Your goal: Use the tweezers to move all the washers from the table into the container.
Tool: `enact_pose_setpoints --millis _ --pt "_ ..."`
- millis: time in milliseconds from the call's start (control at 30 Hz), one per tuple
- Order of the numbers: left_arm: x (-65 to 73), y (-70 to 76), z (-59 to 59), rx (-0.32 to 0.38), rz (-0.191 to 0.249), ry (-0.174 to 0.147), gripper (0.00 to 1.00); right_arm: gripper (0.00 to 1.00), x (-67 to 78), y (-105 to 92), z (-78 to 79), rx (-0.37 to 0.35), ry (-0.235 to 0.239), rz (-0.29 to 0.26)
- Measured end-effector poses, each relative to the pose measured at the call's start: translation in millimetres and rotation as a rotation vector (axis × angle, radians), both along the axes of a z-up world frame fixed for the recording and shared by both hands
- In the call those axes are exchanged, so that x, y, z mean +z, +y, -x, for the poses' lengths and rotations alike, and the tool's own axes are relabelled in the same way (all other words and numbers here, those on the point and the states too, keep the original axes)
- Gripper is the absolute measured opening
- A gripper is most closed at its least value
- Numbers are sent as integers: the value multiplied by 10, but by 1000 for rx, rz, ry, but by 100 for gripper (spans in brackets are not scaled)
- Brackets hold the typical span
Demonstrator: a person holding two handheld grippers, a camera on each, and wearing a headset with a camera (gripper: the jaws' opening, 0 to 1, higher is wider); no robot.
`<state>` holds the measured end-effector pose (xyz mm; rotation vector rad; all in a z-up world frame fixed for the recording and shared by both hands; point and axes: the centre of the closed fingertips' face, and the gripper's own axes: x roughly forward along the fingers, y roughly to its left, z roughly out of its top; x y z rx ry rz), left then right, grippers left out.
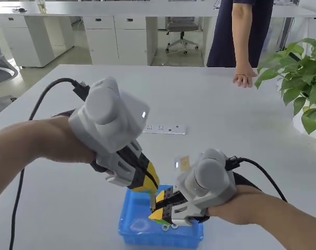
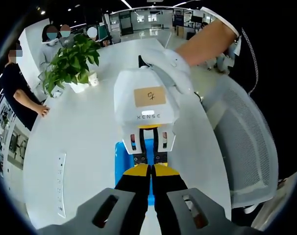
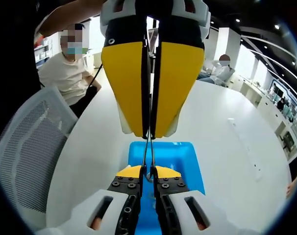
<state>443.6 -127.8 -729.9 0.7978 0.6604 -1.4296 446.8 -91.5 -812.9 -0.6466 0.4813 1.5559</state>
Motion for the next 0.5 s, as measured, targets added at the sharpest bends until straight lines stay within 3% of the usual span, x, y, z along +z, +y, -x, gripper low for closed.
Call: enact_pose_setpoints --millis 500 --pt "-269 26 -112 20 3 30 4 10 -281 -10 -73 11 33 41"
